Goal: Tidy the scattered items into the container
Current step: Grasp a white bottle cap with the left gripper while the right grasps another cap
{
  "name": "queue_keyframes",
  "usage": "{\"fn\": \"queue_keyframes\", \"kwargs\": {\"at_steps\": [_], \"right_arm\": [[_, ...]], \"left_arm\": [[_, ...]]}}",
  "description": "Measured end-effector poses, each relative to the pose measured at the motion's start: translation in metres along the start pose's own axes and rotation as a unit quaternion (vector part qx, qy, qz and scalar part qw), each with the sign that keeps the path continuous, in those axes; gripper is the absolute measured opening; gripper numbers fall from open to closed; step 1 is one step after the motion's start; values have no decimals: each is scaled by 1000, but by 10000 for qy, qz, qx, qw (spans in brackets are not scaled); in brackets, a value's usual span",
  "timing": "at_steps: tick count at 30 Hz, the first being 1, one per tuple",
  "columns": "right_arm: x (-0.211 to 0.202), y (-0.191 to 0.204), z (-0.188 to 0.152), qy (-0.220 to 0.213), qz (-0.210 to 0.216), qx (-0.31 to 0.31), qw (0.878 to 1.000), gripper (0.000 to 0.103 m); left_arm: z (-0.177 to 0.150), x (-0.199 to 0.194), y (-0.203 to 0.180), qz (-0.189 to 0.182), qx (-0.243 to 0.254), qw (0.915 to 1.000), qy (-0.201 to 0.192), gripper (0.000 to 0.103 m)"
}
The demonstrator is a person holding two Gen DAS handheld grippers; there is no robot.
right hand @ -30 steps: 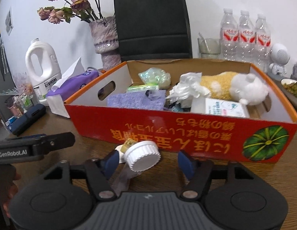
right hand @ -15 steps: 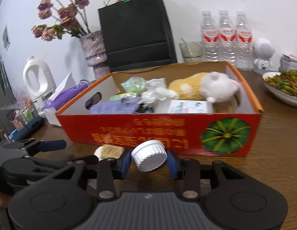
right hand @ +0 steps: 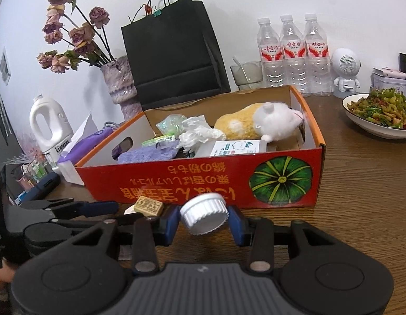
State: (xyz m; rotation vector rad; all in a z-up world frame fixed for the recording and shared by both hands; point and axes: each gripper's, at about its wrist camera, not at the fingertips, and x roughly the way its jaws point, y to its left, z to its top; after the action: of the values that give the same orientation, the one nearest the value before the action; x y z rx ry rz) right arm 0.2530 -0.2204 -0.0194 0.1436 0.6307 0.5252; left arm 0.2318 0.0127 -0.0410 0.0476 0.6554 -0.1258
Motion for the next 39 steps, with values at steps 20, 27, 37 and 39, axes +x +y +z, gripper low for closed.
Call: {"fn": "queue_keyframes", "kwargs": {"at_steps": [20,27,37,39], "right_arm": [[16,13,-13,405,-503,-501,9967,60],[13,29,-16,393,-575,-1040,9921,39],[4,28,-13,183,-529,-947,9939,39],[4,29,-13,167,-516,-951,9940,39]], "left_arm": [[-2,-4,-6,-392,180,9990,-101,26],[-7,-17,-3,-311,164,9989,-314,25],[-14,-34,4,-346,-70,9978,-554,25],[-14,-36,5,-352,-90,9975,-599,25]]}}
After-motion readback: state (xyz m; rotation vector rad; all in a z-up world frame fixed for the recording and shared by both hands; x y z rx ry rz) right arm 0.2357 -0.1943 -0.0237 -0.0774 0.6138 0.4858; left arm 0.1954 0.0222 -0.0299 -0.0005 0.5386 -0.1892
